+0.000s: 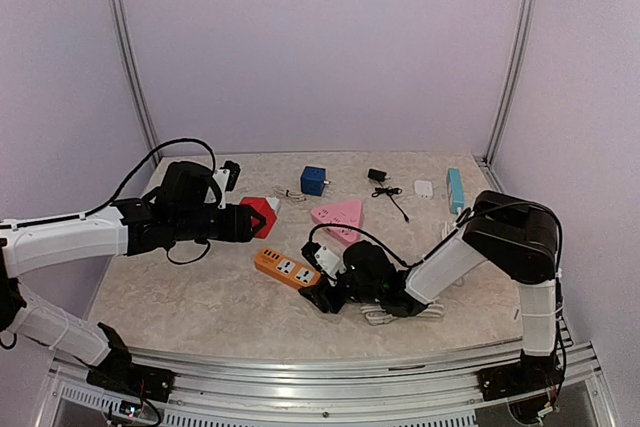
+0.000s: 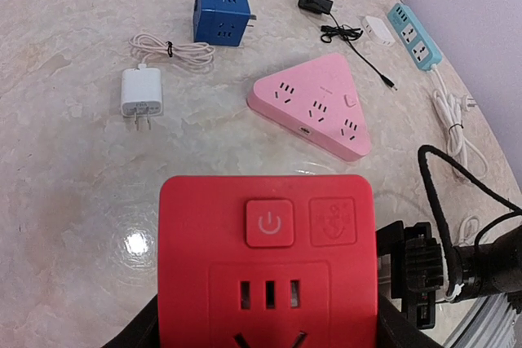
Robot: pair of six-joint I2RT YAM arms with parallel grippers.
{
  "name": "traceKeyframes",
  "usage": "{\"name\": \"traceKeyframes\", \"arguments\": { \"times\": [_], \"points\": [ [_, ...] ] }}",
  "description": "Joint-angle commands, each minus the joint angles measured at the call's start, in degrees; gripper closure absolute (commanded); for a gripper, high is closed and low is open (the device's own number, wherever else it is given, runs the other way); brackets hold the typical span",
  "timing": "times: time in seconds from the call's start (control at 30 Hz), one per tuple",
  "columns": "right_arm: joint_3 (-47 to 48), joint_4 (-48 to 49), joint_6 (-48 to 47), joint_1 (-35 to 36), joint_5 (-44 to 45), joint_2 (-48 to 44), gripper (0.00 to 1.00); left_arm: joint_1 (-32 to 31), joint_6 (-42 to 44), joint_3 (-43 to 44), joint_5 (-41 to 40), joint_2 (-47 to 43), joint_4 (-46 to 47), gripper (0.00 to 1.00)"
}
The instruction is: Pull the plug off the socket
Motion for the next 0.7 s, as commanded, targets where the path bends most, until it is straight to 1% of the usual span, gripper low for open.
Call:
{"name": "traceKeyframes", "arguments": {
  "times": [0.0, 0.07, 0.2, 0.37, 0.5, 0.57, 0.67],
  "points": [
    [-1.56, -8.02, 0.58, -0.03, -0.17, -2.73, 0.34, 1.86, -0.73, 0.75, 5.07, 0.58, 2.57, 0.56],
    [-1.52, -7.90, 0.25, -0.01, -1.14, -4.13, 0.31, 2.78, -0.66, 1.66, 6.08, 1.62, 2.91, 0.56],
    [-2.28, -6.80, 0.24, -0.03, -1.78, -7.07, 0.27, 5.44, -1.44, 3.73, 11.38, 4.69, 4.75, 0.56],
    [-4.46, -4.82, 0.22, -0.87, -0.21, -12.69, 0.26, 6.40, -1.73, 8.02, 15.56, 11.39, 5.88, 0.56],
    [-5.26, -4.56, -0.72, -3.65, 0.81, -16.10, 0.26, 6.58, -2.17, 11.34, 19.53, 16.82, 7.38, 0.56],
    [-6.74, -2.54, 0.33, -5.69, 0.29, -17.19, 0.26, 6.85, -3.02, 12.40, 21.56, 19.43, 8.74, 0.56],
    [-11.75, 4.91, 3.20, -8.52, -2.08, -18.39, 0.26, 7.07, -4.38, 13.78, 24.66, 23.77, 11.70, 0.56]
  ]
}}
